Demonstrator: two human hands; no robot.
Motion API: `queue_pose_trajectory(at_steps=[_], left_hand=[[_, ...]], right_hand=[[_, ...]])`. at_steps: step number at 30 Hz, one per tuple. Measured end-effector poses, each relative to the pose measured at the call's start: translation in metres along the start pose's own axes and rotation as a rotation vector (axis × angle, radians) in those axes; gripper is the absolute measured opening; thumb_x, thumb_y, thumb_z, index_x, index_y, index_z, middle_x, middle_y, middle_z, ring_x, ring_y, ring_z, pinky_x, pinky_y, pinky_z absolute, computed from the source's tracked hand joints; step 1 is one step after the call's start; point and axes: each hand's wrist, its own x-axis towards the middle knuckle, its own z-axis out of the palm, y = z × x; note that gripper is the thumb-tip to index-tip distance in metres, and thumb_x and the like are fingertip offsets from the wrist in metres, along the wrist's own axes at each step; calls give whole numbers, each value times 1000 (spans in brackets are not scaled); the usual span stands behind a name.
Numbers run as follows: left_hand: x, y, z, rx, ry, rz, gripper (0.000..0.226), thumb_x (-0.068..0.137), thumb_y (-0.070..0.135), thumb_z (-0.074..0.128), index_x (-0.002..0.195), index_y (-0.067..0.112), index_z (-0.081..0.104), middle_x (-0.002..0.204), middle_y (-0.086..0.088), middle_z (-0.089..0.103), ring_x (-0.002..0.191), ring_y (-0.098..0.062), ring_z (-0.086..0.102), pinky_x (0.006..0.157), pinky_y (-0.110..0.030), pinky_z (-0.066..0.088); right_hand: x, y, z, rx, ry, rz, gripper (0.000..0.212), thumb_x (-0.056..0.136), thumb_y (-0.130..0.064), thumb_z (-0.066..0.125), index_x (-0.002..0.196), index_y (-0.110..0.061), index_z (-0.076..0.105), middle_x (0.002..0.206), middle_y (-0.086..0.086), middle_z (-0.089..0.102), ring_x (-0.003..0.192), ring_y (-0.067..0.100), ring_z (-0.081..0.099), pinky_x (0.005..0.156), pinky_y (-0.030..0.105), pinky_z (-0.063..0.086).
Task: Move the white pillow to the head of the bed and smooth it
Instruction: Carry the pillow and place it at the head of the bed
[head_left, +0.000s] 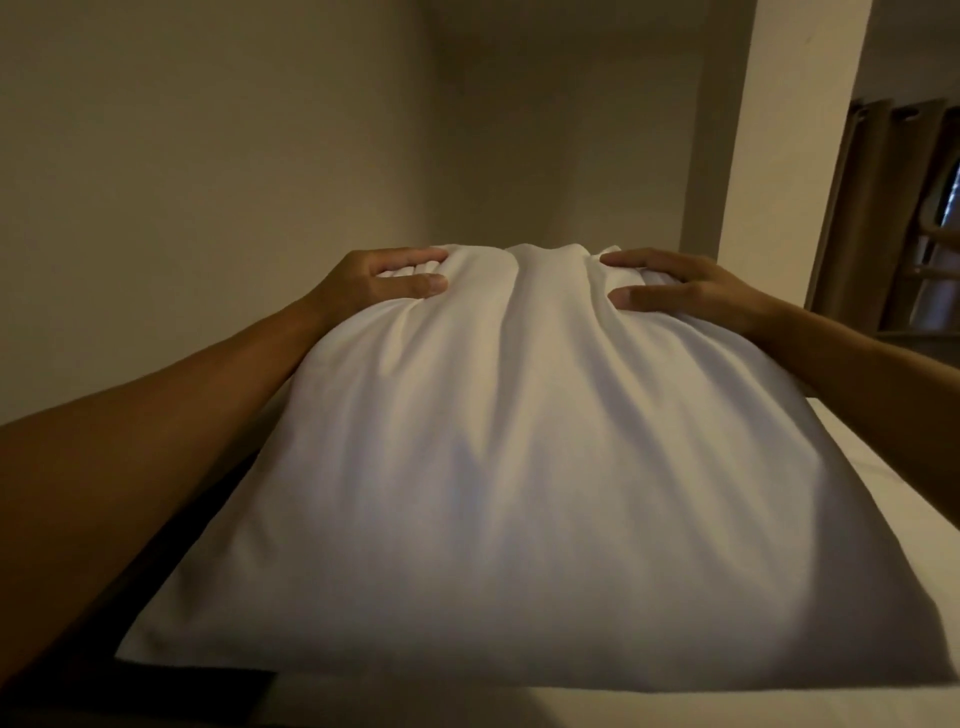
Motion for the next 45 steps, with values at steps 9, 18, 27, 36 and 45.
queue_pose_trajectory(at_steps=[9,18,27,36,45], left_hand=[[-2,-40,9,-35,-47,-66,40,79,32,71,119,32,67,122,22,62,103,19,55,74,0,41],[-2,-53,26,-21,-56,-164,43,71,44,74,114,40,68,128,16,61,116,7,52,83,-10,40],[-1,-58,37,1,-78,-197,55,56,63,75,108,47,69,123,24,61,104,20,55,78,-6,41],[30,-97,44,-18,-108,-200,56,57,55,76,111,43,69,128,20,59,114,10,51,86,-12,37],[37,-151,63,-43,-141,-245,58,62,41,79,118,32,66,133,9,56,116,2,51,82,-5,38]], right_hand=[[10,34,21,28,-31,78,59,72,-43,69,128,-31,57,136,-3,54,108,23,61,94,43,51],[18,60,22,47,-61,91,48,78,-37,70,125,-32,60,135,-5,54,108,21,61,92,39,51],[21,79,22,97,-108,118,74,52,-59,74,122,-39,60,133,-5,55,106,22,62,90,40,53],[51,112,36,83,-80,173,68,54,-56,73,119,-45,57,136,-4,49,109,24,58,91,41,52],[56,159,72,53,-55,219,76,52,-60,74,123,-49,51,148,-6,34,123,25,46,102,50,42]])
